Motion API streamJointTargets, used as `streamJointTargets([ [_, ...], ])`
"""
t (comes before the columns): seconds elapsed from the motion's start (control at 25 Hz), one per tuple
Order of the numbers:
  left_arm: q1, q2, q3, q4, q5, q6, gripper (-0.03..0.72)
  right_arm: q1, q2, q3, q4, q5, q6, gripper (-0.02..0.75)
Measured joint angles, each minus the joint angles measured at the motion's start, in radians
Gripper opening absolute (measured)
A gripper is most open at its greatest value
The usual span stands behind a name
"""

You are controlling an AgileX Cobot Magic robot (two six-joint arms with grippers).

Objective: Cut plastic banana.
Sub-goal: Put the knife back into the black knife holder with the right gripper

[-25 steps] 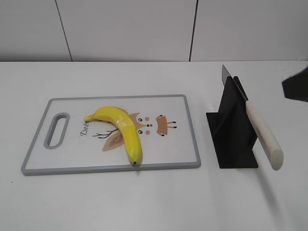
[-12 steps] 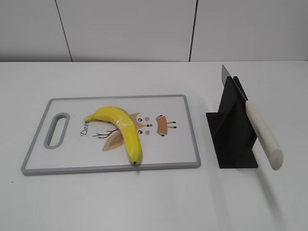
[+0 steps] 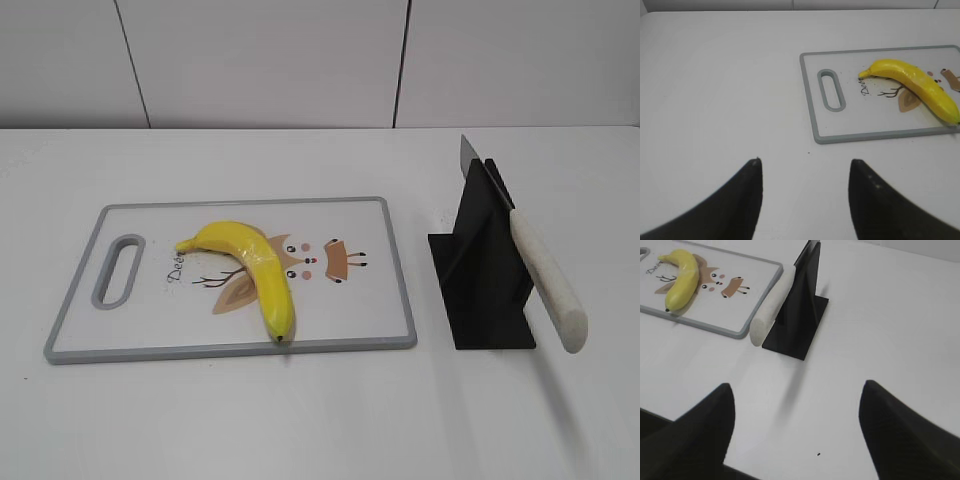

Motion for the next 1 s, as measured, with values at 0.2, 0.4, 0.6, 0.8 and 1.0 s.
streamJointTargets([
  [0.2, 0.0, 0.0, 0.0, 0.008, 0.0, -0.002, 0.516, -0.003, -0.058, 0.002, 0.003, 0.002, -0.001, 0.59],
  [0.4, 0.045, -0.001, 0.0, 0.008, -0.001, -0.002, 0.516, -0.059, -0.063, 0.002, 0.03, 0.003, -0.001, 0.589],
  [0.6, 0.11, -0.001, 0.0, 0.009, -0.002, -0.003, 0.516, -0.209, -0.063, 0.002, 0.039, 0.003, -0.001, 0.589],
  [0.8, 0.123, -0.001, 0.0, 0.009, -0.002, -0.003, 0.516, -0.39, -0.063, 0.002, 0.045, 0.003, -0.001, 0.589],
  [1.0, 0.123, -0.001, 0.0, 0.009, -0.002, -0.003, 0.516, -0.455, -0.063, 0.002, 0.046, 0.003, -0.001, 0.589],
])
